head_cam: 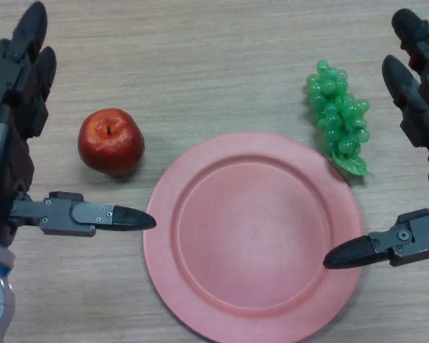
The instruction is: Pick up the red apple and place it on the plate
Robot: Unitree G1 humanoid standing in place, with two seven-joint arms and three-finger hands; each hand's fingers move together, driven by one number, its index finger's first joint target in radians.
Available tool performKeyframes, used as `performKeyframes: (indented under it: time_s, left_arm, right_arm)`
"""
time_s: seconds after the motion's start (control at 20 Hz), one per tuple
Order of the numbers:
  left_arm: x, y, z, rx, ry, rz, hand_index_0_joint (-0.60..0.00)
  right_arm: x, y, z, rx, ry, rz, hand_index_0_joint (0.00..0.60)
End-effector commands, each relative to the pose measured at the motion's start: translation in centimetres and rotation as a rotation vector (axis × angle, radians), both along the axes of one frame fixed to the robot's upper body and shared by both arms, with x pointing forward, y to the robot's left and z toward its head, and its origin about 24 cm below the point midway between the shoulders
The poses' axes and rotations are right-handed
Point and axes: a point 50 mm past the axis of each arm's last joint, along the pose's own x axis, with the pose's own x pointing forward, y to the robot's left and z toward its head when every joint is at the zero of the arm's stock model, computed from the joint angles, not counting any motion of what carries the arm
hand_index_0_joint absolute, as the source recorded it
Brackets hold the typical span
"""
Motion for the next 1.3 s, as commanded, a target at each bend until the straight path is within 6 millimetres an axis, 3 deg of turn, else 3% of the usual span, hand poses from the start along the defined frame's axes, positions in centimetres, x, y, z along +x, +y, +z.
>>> performKeyframes:
  time_s: [0.05, 0.35, 0.5, 0.7, 0.9, 1.3]
  left_arm:
    - [-1.1, 0.6, 2.6, 0.015, -0.157, 0.007, 0.000]
    - [-1.8, 0.0, 2.5, 0.007, -0.147, -0.046, 0.000]
    - [-1.1, 1.0, 2.1, 0.050, -0.153, 0.045, 0.000]
    - [1.7, 3.1, 1.6, 0.118, -0.134, 0.132, 0.000]
    - [5.1, 4.6, -1.0, 0.227, -0.123, 0.216, 0.000]
    - [8.8, 3.5, -3.3, 0.242, -0.037, 0.157, 0.000]
  right_arm:
    - [-1.2, -0.3, 2.8, 0.073, -0.205, 0.024, 0.000]
    - [-1.3, 0.0, 2.2, 0.073, -0.186, 0.034, 0.000]
    - [-1.7, -0.1, 2.1, 0.071, -0.185, 0.015, 0.000]
    - [-2.0, 0.1, 1.9, 0.077, -0.182, 0.009, 0.000]
    - [-2.3, 0.7, 1.7, 0.104, -0.139, 0.028, 0.000]
    - [-2.8, 0.7, 1.7, 0.121, -0.142, 0.017, 0.000]
